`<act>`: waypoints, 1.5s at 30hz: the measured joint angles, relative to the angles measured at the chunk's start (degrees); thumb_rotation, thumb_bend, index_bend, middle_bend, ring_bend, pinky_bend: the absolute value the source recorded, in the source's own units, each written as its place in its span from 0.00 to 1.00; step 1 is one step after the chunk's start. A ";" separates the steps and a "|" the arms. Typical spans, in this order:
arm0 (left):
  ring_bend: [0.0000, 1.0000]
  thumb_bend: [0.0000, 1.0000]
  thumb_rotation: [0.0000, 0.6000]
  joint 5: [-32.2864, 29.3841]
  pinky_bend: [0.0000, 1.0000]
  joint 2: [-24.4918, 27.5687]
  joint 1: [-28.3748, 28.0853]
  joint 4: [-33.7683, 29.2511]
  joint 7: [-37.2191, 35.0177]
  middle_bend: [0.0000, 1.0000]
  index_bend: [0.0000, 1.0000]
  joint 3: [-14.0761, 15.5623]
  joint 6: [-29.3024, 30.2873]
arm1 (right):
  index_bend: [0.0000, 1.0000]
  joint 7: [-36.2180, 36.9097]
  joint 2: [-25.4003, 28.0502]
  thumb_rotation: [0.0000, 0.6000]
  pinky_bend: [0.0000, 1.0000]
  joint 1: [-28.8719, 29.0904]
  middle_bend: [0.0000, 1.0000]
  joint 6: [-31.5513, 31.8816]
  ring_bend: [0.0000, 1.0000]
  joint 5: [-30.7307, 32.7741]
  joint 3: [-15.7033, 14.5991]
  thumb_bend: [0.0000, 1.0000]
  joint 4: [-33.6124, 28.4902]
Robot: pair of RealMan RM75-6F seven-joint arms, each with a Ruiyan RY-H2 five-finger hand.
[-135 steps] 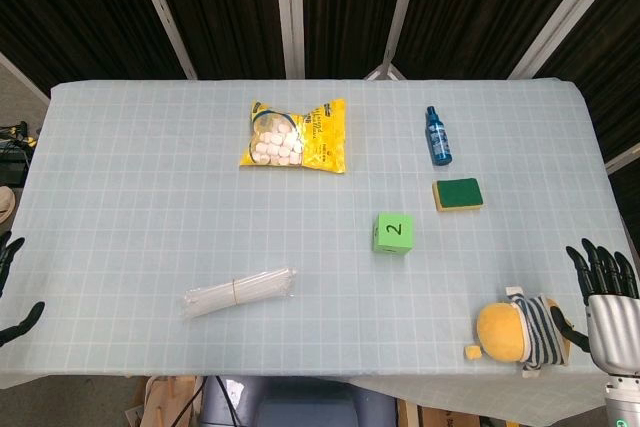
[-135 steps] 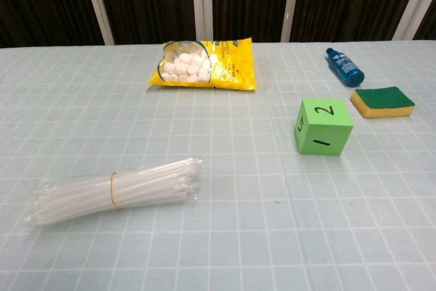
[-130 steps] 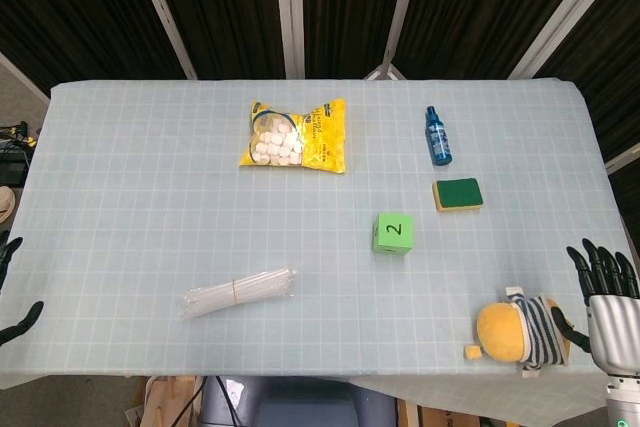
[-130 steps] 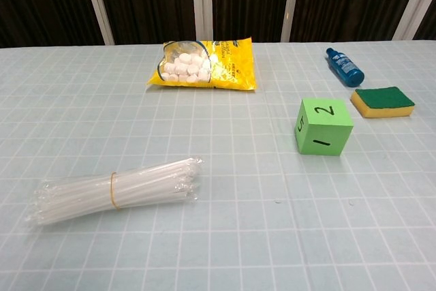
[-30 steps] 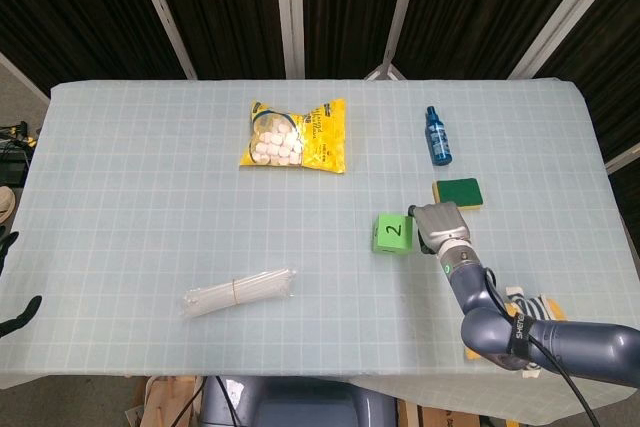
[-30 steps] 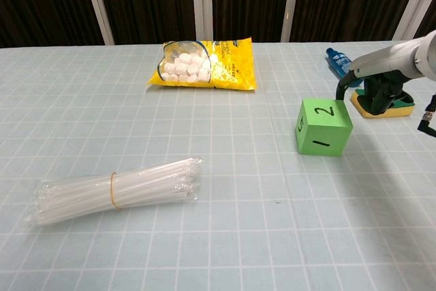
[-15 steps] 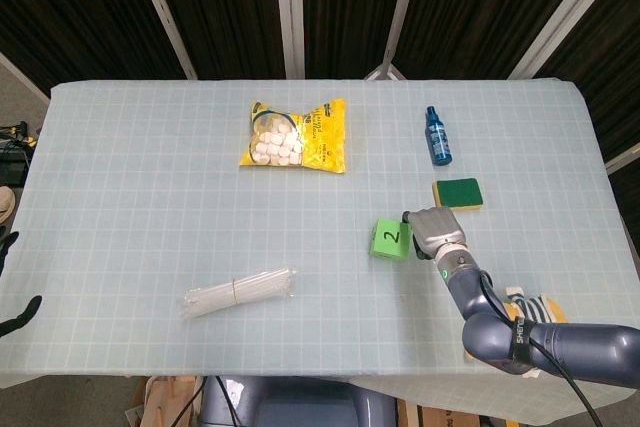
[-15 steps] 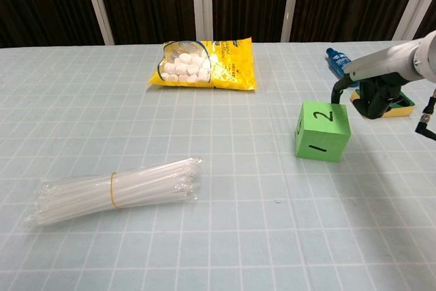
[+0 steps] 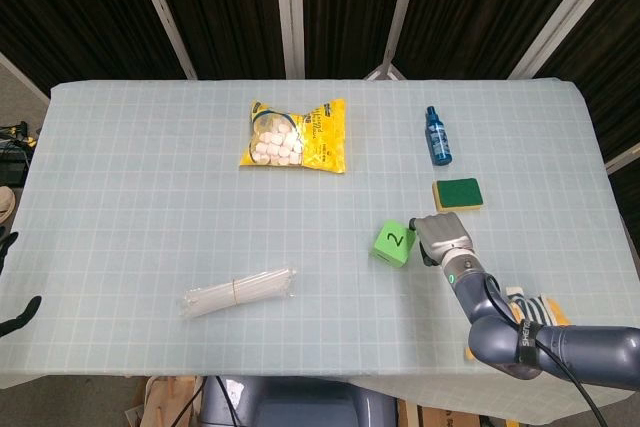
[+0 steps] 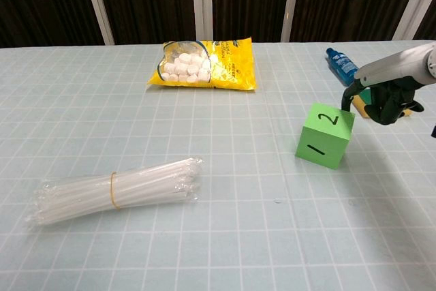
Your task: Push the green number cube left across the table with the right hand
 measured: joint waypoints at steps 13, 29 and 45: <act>0.00 0.34 1.00 -0.01 0.00 -0.05 0.03 -0.13 0.28 0.00 0.05 0.06 0.02 | 0.28 3.68 2.09 1.00 0.70 -0.59 0.85 -1.67 0.85 -5.25 -1.51 0.79 -3.23; 0.00 0.34 1.00 -0.24 0.00 0.14 0.00 -0.13 -0.09 0.00 0.05 0.00 -0.15 | 0.28 7.62 3.81 1.00 0.70 -2.17 0.85 -1.14 0.85 -8.93 -3.54 0.79 -4.68; 0.00 0.34 1.00 -0.28 0.00 0.07 0.00 -0.25 0.27 0.00 0.05 0.08 -0.22 | 0.28 11.95 5.60 1.00 0.70 -4.99 0.85 -2.02 0.85 -17.84 -4.57 0.79 -7.65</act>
